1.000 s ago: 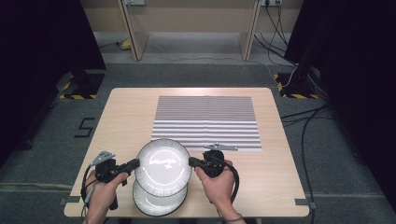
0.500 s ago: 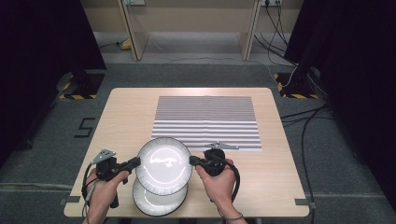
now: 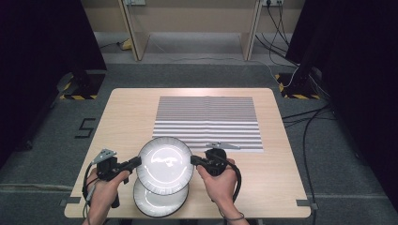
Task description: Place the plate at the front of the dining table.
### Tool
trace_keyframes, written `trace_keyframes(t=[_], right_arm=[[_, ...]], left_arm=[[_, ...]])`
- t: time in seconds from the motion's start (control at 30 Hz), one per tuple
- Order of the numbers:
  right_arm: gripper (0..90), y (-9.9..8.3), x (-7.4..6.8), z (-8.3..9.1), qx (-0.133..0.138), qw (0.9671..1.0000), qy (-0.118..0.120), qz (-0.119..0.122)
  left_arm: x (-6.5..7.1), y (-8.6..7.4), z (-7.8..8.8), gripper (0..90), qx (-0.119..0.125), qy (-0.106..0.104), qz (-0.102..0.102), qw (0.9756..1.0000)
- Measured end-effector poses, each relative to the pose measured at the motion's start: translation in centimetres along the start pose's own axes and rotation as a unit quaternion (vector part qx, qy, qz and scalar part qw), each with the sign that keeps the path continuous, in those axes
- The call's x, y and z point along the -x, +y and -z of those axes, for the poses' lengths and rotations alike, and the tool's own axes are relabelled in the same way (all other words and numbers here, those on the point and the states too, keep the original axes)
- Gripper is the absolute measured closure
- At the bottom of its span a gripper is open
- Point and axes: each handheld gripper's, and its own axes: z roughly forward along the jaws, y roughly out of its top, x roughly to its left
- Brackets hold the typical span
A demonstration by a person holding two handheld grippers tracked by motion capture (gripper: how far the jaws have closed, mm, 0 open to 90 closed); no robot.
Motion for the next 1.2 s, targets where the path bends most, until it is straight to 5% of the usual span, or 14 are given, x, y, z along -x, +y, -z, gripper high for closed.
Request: trace_keyframes(t=[1.2], right_arm=[[87.1, 1.0, 0.1, 0.4, 0.015, 0.9999, -0.007, 0.002]], left_arm=[[0.4, 1.2, -0.4, 86.3, 0.015, 0.0, -0.006, 0.9999]])
